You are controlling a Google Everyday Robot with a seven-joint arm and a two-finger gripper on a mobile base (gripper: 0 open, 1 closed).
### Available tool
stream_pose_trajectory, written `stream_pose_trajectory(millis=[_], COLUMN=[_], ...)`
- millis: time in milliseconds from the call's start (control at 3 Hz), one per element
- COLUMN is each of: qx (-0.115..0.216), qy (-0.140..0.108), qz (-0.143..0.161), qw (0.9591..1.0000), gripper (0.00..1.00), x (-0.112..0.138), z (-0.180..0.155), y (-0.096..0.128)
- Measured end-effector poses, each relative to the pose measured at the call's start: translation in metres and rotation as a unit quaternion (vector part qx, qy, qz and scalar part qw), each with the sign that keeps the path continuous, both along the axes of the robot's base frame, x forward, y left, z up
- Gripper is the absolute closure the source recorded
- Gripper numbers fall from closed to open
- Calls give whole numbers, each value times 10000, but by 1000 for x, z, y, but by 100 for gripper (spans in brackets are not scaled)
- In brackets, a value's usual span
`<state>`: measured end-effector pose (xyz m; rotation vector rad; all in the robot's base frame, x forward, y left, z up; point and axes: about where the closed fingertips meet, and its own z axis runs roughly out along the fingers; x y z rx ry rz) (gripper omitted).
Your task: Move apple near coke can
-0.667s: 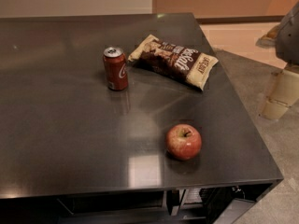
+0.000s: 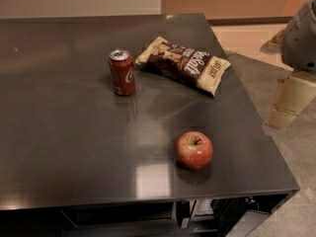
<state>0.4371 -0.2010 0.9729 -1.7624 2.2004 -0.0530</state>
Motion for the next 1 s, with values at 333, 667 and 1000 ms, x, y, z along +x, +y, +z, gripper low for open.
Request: stream_pose_trajectory(millis=[333,667,1000], qx=[174,353,419], qy=[177,327,311], qz=[362,765,1113], qw=[9990,9959,9924], gripper=[0,0,0], x=[-8,-21,-32], z=[-17,-39,-60], y=[28,58,81])
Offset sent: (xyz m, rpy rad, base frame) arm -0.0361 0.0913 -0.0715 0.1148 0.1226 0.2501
